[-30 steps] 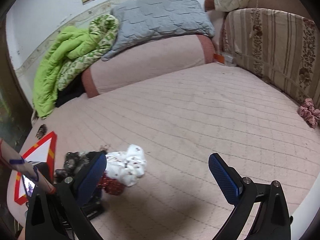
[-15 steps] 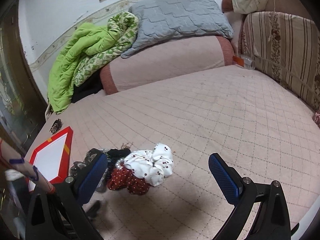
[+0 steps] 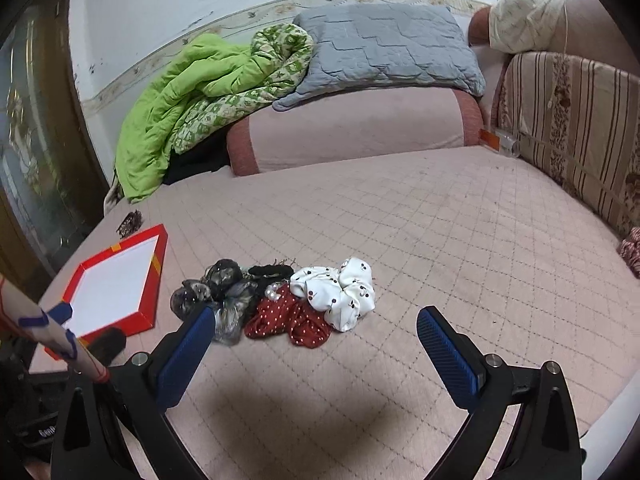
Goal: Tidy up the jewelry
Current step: 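Move both grippers toward the pile of scrunchies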
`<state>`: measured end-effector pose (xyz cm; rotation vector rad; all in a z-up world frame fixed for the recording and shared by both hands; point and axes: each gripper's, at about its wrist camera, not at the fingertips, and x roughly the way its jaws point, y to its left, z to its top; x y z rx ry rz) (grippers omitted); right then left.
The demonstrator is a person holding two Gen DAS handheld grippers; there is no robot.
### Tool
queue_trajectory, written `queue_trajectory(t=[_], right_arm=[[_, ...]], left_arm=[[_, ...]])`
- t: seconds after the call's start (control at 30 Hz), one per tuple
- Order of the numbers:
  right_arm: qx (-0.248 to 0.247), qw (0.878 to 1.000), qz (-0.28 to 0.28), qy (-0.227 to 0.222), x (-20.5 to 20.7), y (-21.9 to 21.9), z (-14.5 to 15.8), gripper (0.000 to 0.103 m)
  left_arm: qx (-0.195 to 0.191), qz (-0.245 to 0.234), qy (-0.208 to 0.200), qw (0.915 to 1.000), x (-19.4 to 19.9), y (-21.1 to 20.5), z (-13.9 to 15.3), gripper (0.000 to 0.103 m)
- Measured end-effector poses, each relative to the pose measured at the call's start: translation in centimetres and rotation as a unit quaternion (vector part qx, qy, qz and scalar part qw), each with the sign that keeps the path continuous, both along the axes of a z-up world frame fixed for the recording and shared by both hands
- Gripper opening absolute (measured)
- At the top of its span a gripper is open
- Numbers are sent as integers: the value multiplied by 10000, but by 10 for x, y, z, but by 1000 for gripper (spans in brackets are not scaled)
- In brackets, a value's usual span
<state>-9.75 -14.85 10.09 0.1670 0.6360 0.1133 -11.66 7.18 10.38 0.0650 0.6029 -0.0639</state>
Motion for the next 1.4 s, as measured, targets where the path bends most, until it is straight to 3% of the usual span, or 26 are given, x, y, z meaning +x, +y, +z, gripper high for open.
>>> queue_trajectory(t=[1.17, 1.33, 1.4], right_arm=[[-77, 9999, -1, 91, -4, 3, -6, 103], [-37, 9999, 6, 148, 1, 1, -10, 101], [14, 9998, 38, 198, 5, -1, -12, 96]], left_arm=[[-16, 180, 38, 9998, -1, 7, -2, 103], [-210, 148, 209, 9995, 10, 13, -7, 103], [-350, 125, 347, 9987, 19, 16, -9, 103]])
